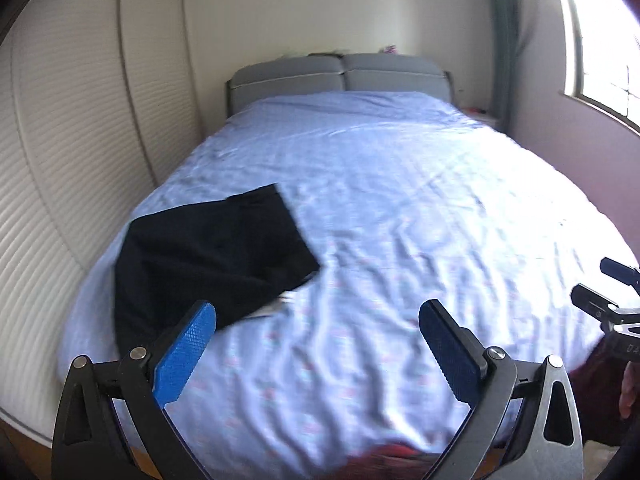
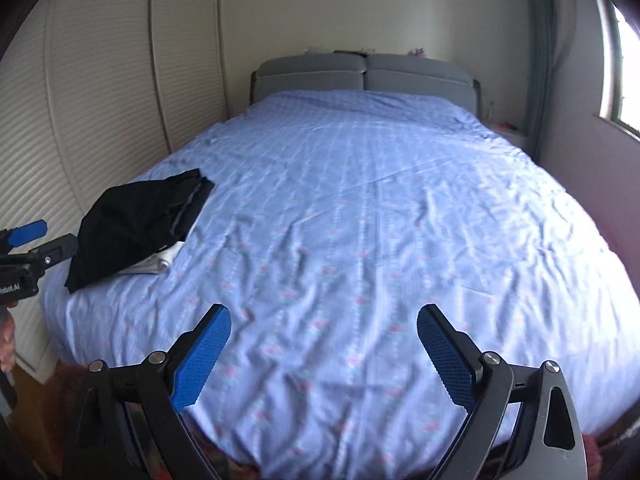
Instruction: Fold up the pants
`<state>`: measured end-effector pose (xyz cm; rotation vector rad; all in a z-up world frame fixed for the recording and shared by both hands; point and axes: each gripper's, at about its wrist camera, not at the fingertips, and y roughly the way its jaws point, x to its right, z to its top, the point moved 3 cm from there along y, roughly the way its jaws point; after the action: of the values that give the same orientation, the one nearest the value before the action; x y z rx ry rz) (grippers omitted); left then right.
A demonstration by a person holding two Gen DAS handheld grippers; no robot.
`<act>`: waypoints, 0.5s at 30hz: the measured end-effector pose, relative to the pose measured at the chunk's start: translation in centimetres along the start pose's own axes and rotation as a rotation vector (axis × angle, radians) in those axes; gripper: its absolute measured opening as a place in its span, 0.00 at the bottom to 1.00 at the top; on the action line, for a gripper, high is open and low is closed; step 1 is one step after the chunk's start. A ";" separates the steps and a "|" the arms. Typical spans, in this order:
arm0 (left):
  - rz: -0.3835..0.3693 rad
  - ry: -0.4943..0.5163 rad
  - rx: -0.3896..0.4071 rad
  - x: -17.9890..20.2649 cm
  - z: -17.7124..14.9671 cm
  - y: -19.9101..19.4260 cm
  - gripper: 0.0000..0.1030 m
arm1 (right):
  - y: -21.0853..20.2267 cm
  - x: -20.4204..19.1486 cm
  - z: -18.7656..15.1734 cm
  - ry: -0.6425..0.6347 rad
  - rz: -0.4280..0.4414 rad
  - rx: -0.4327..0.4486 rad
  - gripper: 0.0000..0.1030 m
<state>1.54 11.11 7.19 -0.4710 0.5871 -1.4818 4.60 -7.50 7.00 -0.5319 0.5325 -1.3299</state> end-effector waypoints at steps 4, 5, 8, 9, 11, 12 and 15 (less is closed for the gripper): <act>-0.055 -0.023 0.019 4.2 -0.6 -2.1 1.00 | -3.3 2.8 -1.1 -0.013 -0.064 0.064 0.93; -0.077 -0.026 0.017 5.2 -0.7 -2.4 1.00 | -4.0 3.5 -1.4 -0.013 -0.076 0.078 0.93; -0.094 -0.053 0.035 7.1 -1.4 -3.1 1.00 | -5.7 5.3 -2.1 -0.029 -0.102 0.128 0.93; -0.093 -0.060 0.044 7.5 -1.5 -3.2 1.00 | -6.1 5.9 -2.4 -0.031 -0.123 0.139 0.93; -0.080 -0.074 0.060 8.3 -2.0 -3.3 1.00 | -6.7 7.0 -2.9 -0.019 -0.144 0.163 0.93; -0.081 -0.084 0.058 8.5 -2.3 -3.3 1.00 | -6.9 7.7 -3.3 -0.008 -0.164 0.164 0.93; -0.070 -0.127 0.066 8.4 -3.2 -3.1 1.00 | -7.2 9.4 -4.5 0.034 -0.176 0.177 0.93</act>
<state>-2.88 2.77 6.00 -0.5343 0.4244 -1.5210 -2.17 -18.20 7.58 -0.4179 0.3982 -1.5400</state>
